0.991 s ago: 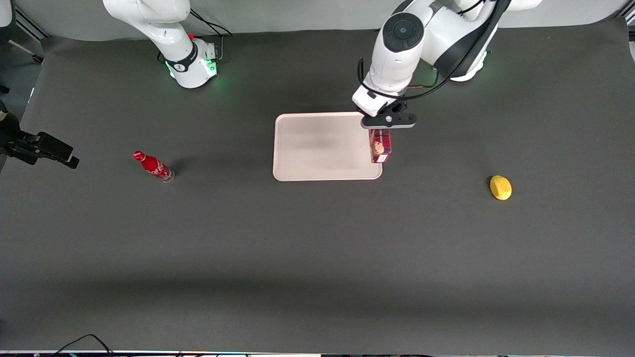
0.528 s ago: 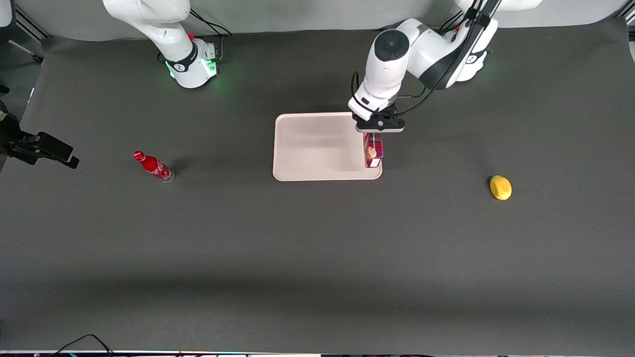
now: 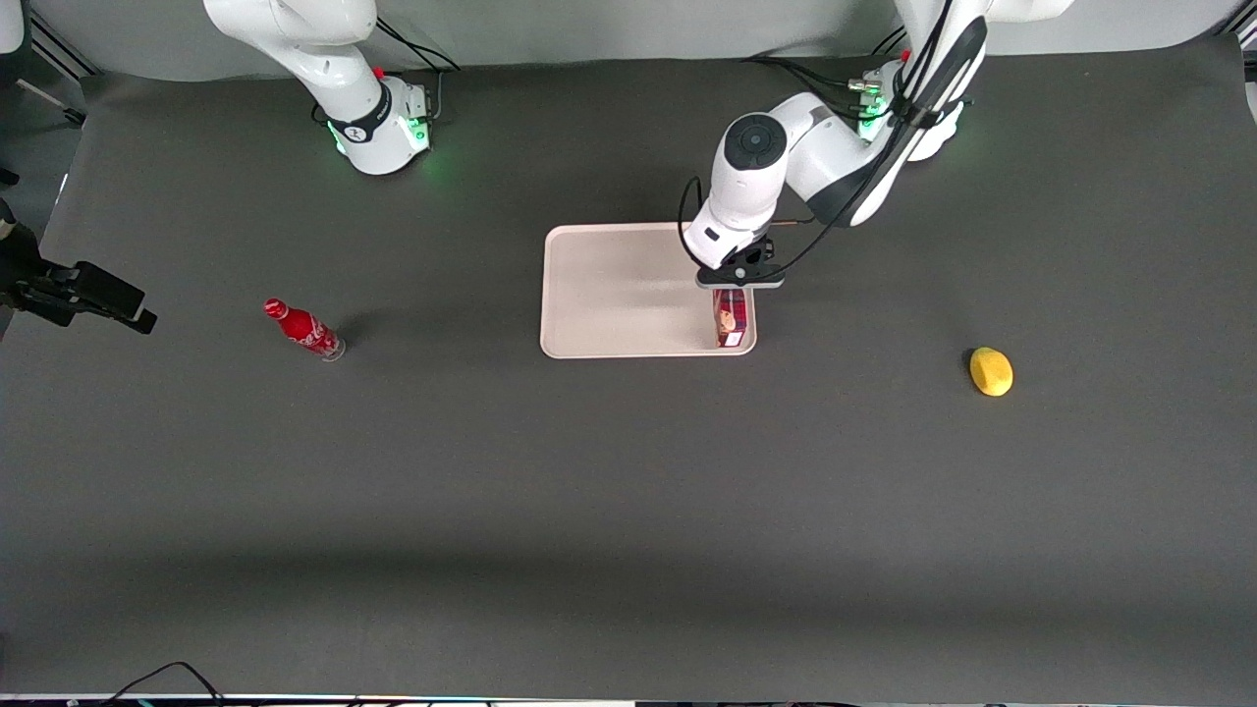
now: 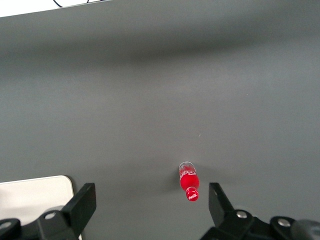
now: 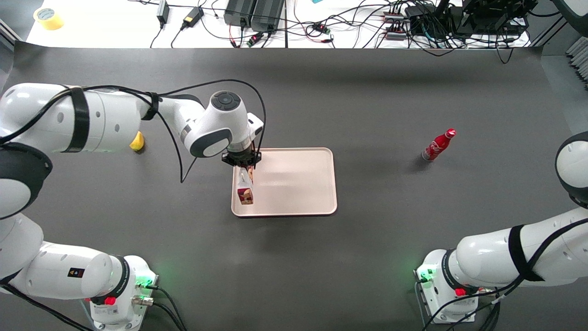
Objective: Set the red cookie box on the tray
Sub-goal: 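Lower the cookie box onto the tray's rim edge with the left gripper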
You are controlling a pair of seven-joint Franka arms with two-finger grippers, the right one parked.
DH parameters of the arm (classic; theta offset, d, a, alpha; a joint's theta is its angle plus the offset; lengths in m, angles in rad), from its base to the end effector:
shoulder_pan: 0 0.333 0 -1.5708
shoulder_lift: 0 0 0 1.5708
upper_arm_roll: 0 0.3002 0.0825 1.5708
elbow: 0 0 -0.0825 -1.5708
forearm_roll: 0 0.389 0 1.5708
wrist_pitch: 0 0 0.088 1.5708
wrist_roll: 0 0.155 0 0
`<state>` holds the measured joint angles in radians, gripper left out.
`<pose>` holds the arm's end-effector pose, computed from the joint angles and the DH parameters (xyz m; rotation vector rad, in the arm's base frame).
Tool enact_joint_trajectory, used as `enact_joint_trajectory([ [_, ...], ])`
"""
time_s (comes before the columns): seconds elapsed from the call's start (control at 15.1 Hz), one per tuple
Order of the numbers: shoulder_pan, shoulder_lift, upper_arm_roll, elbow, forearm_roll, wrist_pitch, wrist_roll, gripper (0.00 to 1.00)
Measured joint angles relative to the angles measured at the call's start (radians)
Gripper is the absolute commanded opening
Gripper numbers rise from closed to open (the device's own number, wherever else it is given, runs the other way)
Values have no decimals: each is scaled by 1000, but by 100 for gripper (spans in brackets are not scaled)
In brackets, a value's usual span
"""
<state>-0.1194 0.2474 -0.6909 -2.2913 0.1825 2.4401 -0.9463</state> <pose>0.3552 -0.3843 0.1970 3.1382 0.0098 -0.0824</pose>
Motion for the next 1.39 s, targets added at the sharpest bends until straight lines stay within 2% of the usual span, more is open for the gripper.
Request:
enact_joint_trajectory([
  [0.33,-8,47,0,1,49,38,-30,0],
  [0.59,-8,81,0,7,195,49,-145,0],
  [0.79,-8,124,4,26,245,70,-187,0],
  [0.86,-8,131,5,29,250,74,-190,21],
  [0.99,-8,132,5,31,255,74,-193,71],
  [1.06,-8,132,5,32,256,74,-193,74],
  [1.25,-8,134,6,35,257,74,-193,100],
  [1.39,-8,134,6,36,258,74,-193,100],
])
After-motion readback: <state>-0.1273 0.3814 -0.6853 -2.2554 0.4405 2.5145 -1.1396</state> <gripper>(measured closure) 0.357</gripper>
